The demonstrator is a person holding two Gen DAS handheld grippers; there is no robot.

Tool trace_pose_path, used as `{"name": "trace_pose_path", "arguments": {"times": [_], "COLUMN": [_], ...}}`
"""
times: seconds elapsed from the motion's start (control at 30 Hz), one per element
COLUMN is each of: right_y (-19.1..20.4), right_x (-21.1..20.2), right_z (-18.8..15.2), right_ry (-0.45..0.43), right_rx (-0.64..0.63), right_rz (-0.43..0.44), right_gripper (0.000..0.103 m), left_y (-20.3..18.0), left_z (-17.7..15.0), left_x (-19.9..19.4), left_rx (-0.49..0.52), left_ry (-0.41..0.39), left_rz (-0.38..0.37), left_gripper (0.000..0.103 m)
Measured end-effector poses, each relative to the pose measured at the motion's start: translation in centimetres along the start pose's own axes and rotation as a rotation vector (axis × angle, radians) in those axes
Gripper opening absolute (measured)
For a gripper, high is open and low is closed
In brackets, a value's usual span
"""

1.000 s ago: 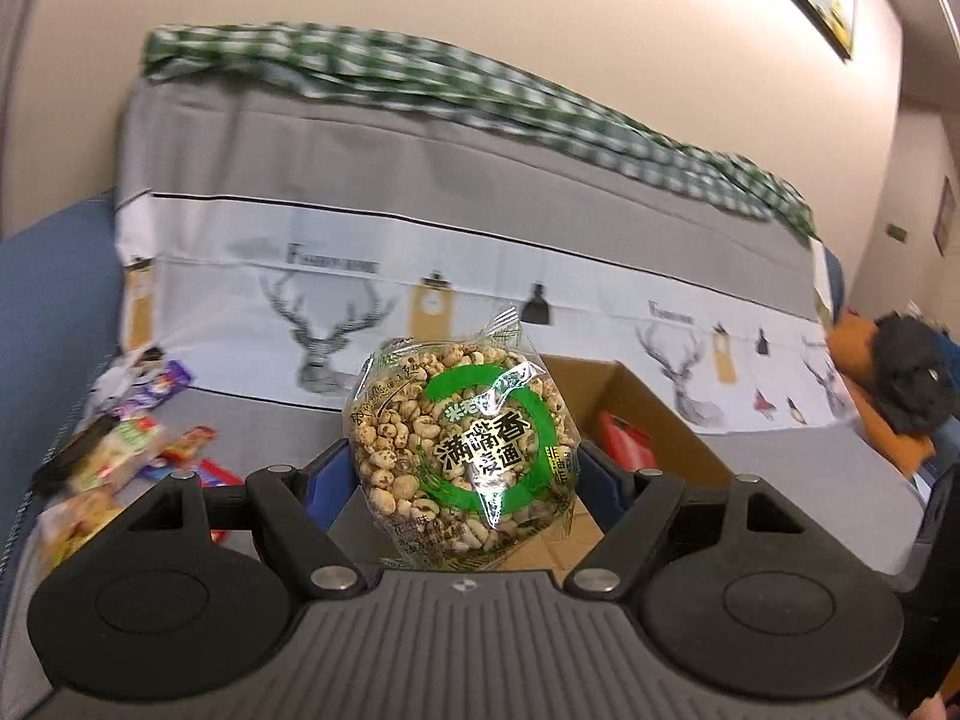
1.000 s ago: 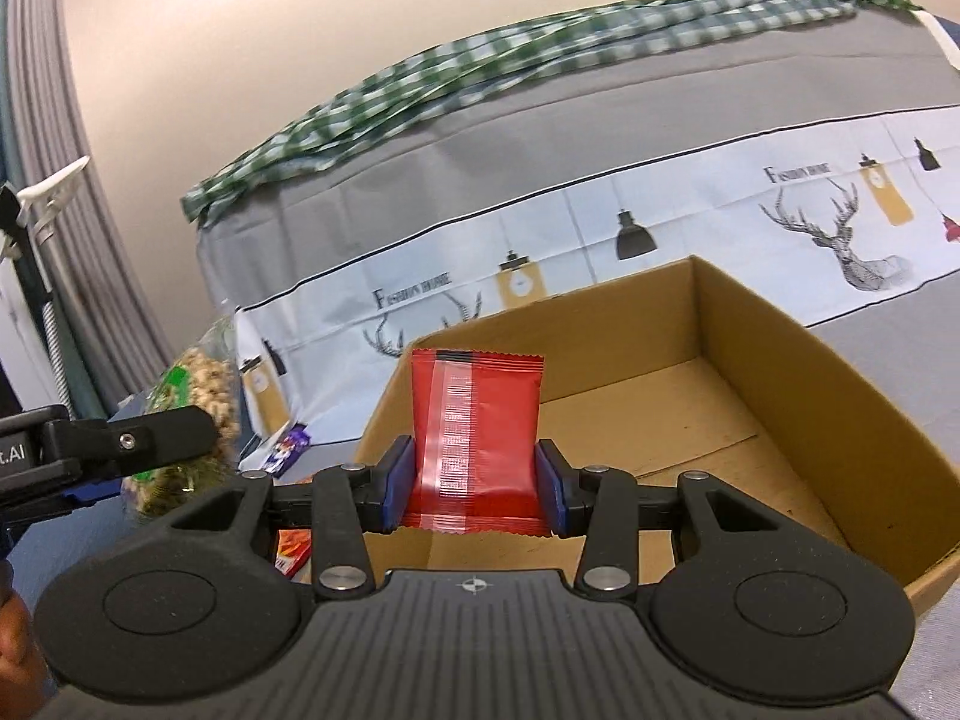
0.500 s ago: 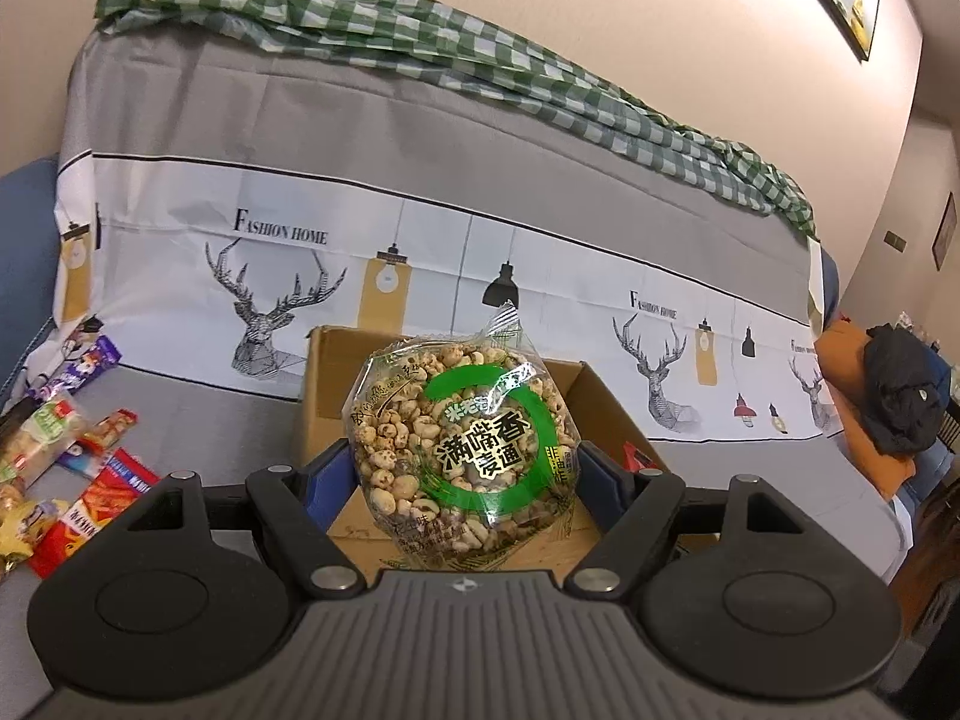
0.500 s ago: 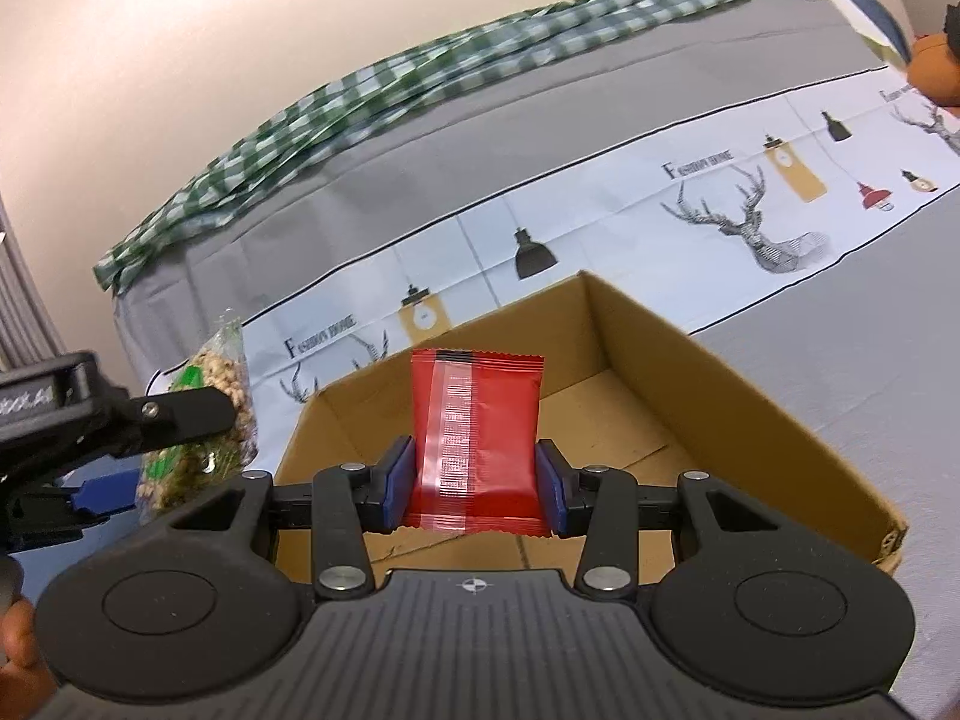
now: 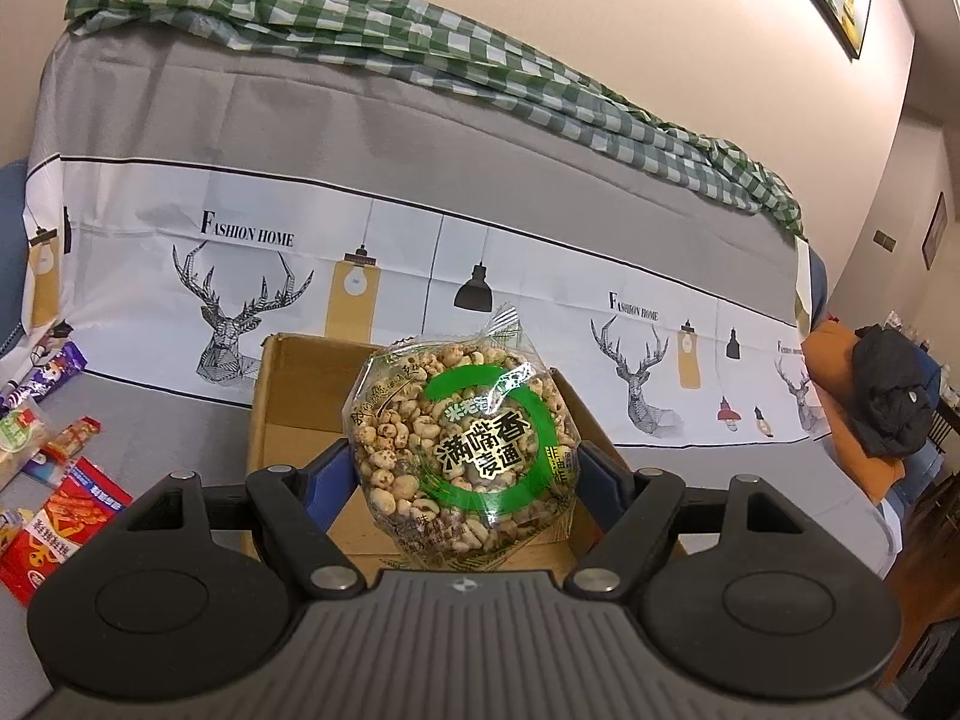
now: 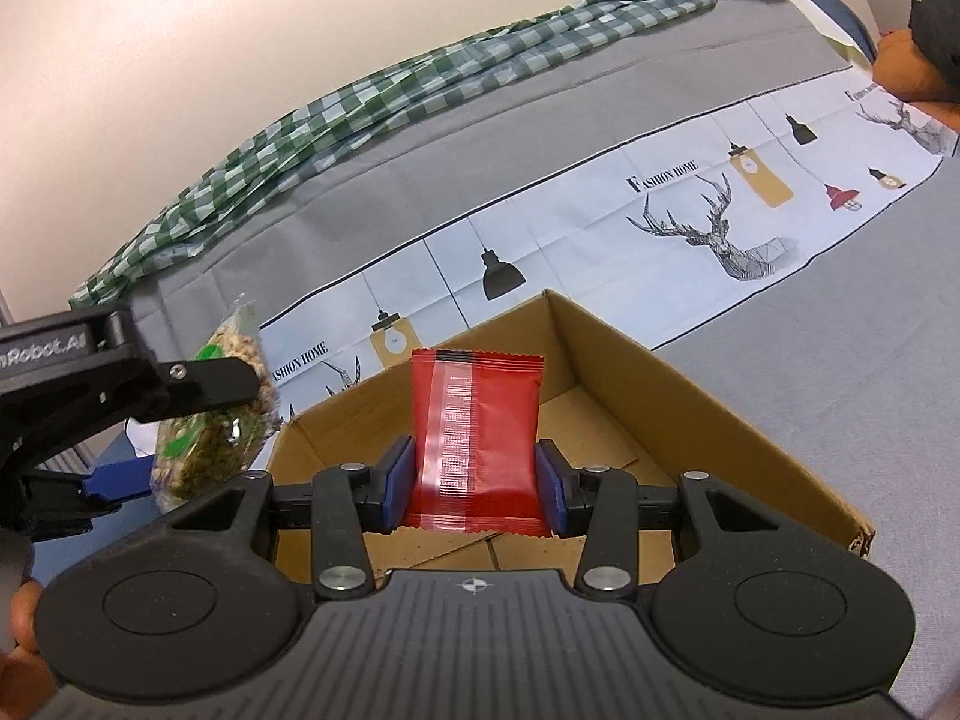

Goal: Organize snacks
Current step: 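Open both tools to drop the peanut bag and red packet into the box, then move both open tools back to the snack pile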

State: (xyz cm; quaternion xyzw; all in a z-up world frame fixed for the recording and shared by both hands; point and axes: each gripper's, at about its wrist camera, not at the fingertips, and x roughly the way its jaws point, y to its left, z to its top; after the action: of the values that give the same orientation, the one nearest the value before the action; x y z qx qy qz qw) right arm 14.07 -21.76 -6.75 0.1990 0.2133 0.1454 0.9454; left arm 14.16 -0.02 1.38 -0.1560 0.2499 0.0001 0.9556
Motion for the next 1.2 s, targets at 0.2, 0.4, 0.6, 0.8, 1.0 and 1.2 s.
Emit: {"name": "trace_pose_path", "arguments": {"times": [0.2,0.4,0.6,0.8,1.0,1.2], "right_y": [0.1,0.2,0.9,1.7,2.8,4.7], "right_x": [-0.1,-0.1,0.1,0.0,-0.3,-0.5], "right_z": [0.0,-0.2,-0.4,-0.9,-1.6,-2.6], "right_ry": [-0.005,-0.008,0.002,0.009,0.012,0.034], "right_rx": [-0.005,-0.022,-0.042,-0.092,-0.157,-0.251], "right_rz": [-0.001,-0.005,-0.045,-0.041,-0.034,-0.030], "right_gripper": [0.045,0.046,0.077,0.077,0.074,0.070], "left_y": [-0.6,-0.8,-0.9,4.6,12.5,19.4], "left_z": [0.1,0.7,0.0,-2.1,-5.2,-10.0], "left_x": [0.1,0.0,-2.4,-6.0,-7.9,-8.9], "left_rx": [0.018,0.025,0.113,0.085,0.170,0.166], "left_ry": [-0.005,0.003,-0.049,-0.076,-0.029,-0.007], "left_rz": [-0.006,-0.022,-0.011,0.003,0.072,0.158], "left_gripper": [0.081,0.084,0.102,0.097,0.042,0.037]}}
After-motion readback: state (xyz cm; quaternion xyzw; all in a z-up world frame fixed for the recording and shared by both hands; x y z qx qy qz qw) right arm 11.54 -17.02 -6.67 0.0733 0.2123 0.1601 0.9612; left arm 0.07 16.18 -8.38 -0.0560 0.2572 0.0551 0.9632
